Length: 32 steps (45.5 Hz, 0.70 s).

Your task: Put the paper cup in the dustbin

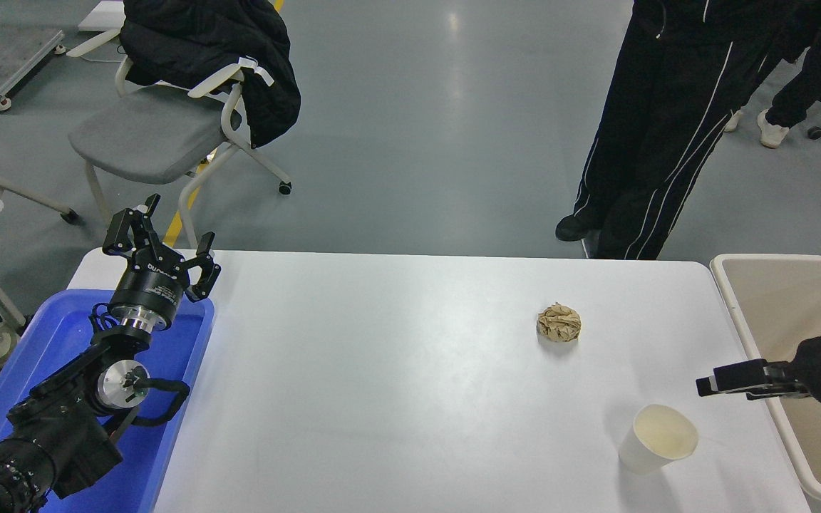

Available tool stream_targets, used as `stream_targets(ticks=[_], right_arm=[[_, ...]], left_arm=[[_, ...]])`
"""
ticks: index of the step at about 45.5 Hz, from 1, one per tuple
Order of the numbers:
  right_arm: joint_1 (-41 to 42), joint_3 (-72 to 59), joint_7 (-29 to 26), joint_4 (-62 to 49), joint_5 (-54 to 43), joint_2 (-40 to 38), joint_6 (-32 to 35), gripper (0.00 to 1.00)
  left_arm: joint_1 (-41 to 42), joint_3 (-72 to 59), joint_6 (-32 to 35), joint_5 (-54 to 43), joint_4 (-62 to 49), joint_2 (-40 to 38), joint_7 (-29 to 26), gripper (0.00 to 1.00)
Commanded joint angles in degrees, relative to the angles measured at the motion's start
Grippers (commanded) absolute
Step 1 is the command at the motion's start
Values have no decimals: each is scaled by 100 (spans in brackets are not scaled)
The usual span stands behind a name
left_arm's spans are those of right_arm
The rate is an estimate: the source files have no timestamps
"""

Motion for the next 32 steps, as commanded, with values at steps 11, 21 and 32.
stream_targets(ticks=[11,21,32], right_arm=[[-510,-16,-73,-257,-116,375,-544,90],[-747,-16,-65,-565,-107,639,-808,86],[-818,-16,-56,-574,-99,718,-984,85]], left_arm=[[0,0,0,0,-2,-1,-1,100],[0,0,0,0,-2,-1,-1,100],[0,0,0,0,-2,-1,-1,100]])
